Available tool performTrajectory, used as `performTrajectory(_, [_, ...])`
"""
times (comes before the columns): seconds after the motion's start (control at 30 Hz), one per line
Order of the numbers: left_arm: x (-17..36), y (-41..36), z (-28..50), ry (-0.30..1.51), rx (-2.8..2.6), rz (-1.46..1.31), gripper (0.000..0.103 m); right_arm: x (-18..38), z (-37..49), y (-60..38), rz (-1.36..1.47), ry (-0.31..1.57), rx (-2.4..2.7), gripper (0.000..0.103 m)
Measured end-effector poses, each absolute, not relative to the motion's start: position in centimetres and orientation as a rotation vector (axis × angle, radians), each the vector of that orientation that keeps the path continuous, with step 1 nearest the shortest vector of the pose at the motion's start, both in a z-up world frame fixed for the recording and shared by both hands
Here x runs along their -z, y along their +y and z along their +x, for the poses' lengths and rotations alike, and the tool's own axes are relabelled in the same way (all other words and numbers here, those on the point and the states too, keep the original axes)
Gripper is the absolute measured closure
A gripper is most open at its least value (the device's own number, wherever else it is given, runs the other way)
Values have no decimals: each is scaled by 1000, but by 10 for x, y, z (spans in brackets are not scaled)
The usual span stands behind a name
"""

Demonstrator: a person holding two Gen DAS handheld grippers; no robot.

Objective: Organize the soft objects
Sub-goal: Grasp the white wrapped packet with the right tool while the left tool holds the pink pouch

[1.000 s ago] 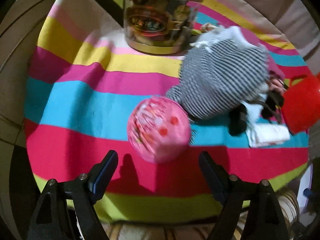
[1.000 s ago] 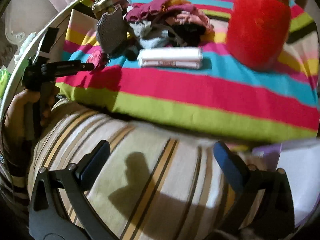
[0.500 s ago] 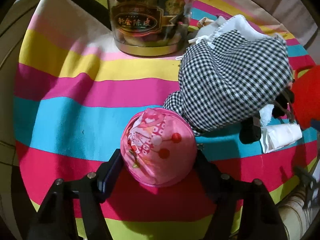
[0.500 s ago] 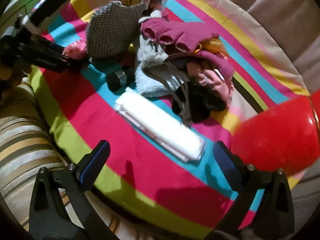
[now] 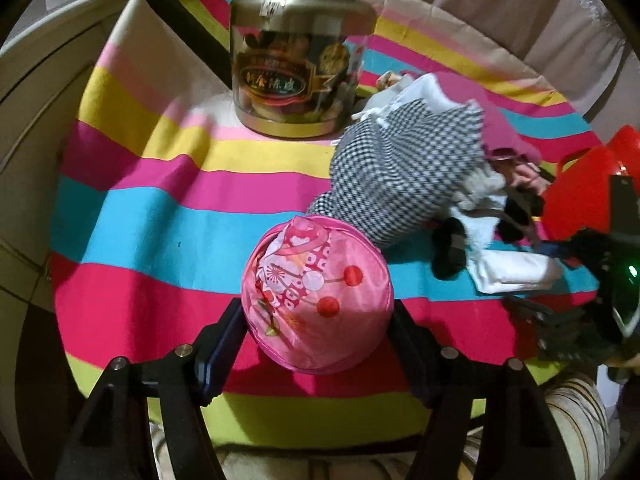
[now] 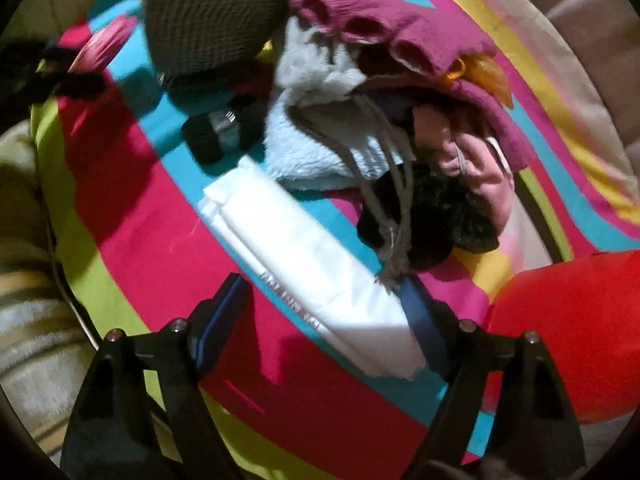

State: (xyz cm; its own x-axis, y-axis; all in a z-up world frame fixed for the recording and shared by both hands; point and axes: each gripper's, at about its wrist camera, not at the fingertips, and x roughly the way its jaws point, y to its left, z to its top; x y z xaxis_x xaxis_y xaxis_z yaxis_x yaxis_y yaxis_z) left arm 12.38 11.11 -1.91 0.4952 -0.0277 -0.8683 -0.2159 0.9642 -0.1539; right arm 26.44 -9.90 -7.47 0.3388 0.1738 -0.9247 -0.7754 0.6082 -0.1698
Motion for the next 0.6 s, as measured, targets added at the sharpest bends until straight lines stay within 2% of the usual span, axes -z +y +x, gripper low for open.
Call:
performTrajectory(0.07, [13, 107, 116, 1038, -106, -270, 32, 75, 269, -105, -606, 1079, -693, 35])
performTrajectory(0.2, [0, 93, 104, 1015, -86, -261, 32, 71, 267, -121, -506, 1112, -733, 46])
performTrajectory(0.27, [-3, 81, 107, 1008, -72, -255, 32, 70, 266, -132, -463, 1125, -737, 56])
performTrajectory(0.37, [0, 69, 120, 1006, -49, -246, 32, 70, 262, -151, -422, 1136, -722, 61])
performTrajectory(0.6, [-6, 32, 122, 999, 17, -210, 32, 58, 240, -202, -312, 1119, -679, 62])
